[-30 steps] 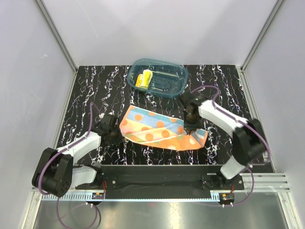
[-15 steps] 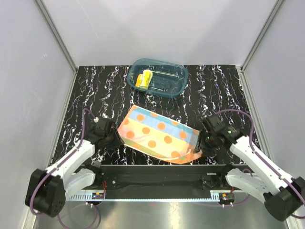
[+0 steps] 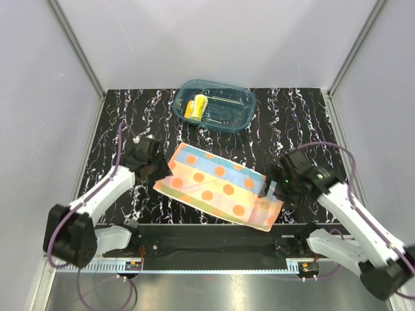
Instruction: Roll the towels
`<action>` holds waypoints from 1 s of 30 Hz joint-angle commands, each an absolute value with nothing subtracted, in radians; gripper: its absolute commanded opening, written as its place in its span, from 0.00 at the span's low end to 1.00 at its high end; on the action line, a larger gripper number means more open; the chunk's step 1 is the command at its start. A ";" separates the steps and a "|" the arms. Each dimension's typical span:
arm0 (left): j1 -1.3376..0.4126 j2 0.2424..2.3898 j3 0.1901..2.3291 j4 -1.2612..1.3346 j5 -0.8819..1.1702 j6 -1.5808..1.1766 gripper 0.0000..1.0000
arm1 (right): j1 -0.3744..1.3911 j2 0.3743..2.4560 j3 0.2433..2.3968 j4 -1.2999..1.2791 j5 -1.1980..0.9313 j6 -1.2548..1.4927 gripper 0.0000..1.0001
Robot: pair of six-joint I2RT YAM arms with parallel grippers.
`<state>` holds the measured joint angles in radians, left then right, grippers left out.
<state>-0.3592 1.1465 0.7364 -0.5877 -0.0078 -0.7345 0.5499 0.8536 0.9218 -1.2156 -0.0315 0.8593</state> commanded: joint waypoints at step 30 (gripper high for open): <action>-0.360 1.347 0.528 -0.362 0.057 -0.807 0.35 | 0.419 2.078 1.530 -0.877 -0.048 0.431 1.00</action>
